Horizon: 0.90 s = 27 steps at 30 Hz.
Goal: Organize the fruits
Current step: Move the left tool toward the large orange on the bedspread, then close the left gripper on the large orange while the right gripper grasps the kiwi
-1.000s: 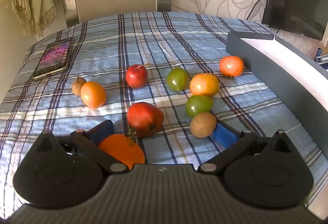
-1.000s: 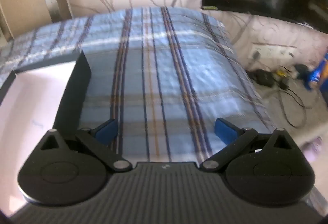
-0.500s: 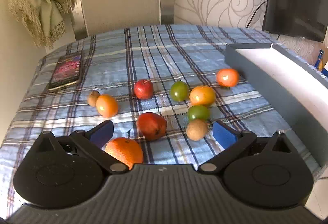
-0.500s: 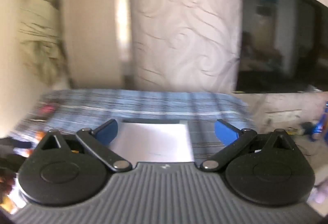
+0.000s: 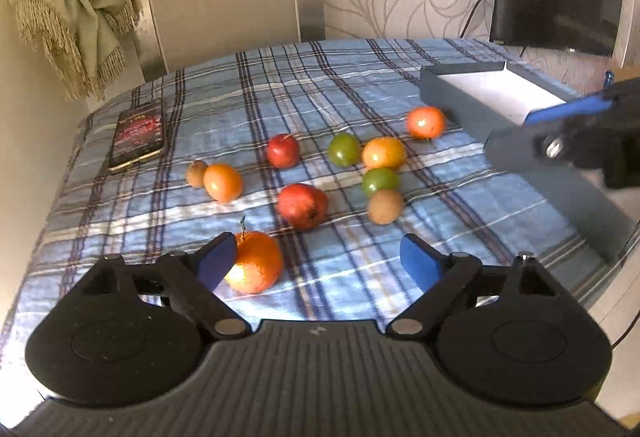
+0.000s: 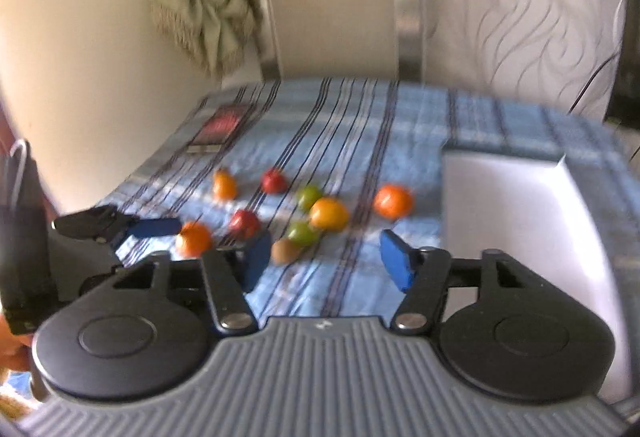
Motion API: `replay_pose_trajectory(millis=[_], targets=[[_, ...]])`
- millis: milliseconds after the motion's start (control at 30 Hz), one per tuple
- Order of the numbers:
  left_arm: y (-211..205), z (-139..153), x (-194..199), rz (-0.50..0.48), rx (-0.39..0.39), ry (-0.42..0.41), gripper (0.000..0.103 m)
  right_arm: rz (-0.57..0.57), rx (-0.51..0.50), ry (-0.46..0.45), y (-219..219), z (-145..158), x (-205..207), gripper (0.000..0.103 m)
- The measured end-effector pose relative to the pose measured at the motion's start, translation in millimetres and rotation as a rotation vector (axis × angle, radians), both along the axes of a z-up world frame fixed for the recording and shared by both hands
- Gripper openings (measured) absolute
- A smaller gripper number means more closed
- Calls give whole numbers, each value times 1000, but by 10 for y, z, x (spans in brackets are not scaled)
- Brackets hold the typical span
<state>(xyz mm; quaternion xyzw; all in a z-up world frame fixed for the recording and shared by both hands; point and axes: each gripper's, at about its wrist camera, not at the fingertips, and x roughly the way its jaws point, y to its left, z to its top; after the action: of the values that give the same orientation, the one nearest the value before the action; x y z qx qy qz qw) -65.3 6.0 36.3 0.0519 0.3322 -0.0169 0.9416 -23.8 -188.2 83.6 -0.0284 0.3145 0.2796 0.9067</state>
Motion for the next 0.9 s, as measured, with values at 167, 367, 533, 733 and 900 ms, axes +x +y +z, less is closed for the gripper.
replay_pose_trajectory(millis=[167, 367, 533, 733, 900], targets=[[186, -30, 49, 13, -24, 14, 90, 3, -41, 37, 236, -168, 30, 51], [335, -64, 97, -1, -28, 37, 82, -5, -65, 85, 452, -322, 162, 44], [390, -164, 186, -32, -69, 68, 71, 4, -83, 102, 574, -419, 221, 43], [444, -187, 205, -60, -96, 68, 69, 1, -100, 122, 695, -480, 294, 33], [490, -183, 217, -85, -113, 65, 62, -20, -120, 156, 768, -554, 351, 26]])
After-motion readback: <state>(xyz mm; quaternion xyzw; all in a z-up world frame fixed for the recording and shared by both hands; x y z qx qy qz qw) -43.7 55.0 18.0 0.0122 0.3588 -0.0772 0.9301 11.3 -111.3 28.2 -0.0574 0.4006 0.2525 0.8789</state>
